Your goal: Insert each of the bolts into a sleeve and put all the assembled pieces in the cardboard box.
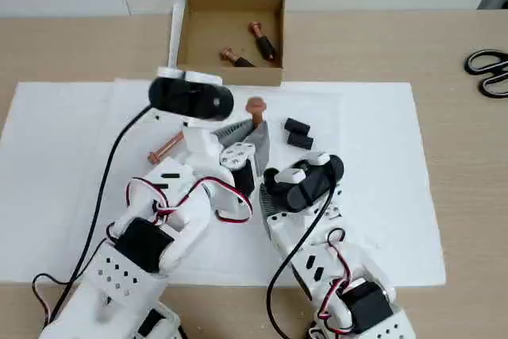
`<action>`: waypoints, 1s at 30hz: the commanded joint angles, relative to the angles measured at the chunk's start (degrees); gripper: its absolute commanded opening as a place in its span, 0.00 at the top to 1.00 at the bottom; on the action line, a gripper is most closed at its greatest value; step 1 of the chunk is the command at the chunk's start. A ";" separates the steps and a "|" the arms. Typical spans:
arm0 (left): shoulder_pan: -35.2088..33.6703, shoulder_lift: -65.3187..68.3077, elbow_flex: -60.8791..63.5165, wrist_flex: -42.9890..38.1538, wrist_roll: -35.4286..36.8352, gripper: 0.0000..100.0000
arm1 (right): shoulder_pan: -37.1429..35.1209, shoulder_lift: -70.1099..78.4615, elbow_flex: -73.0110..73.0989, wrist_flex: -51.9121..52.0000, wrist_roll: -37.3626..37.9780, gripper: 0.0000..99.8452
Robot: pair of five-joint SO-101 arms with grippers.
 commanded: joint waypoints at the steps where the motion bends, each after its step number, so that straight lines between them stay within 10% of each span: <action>1: 0.00 -1.76 -3.91 -1.85 -0.35 0.99 | -0.48 -0.48 -0.09 -2.42 -0.62 1.00; 30: 2.73 -1.76 6.46 -2.02 -0.53 0.99 | -0.48 -0.66 -0.18 -2.33 -0.62 1.00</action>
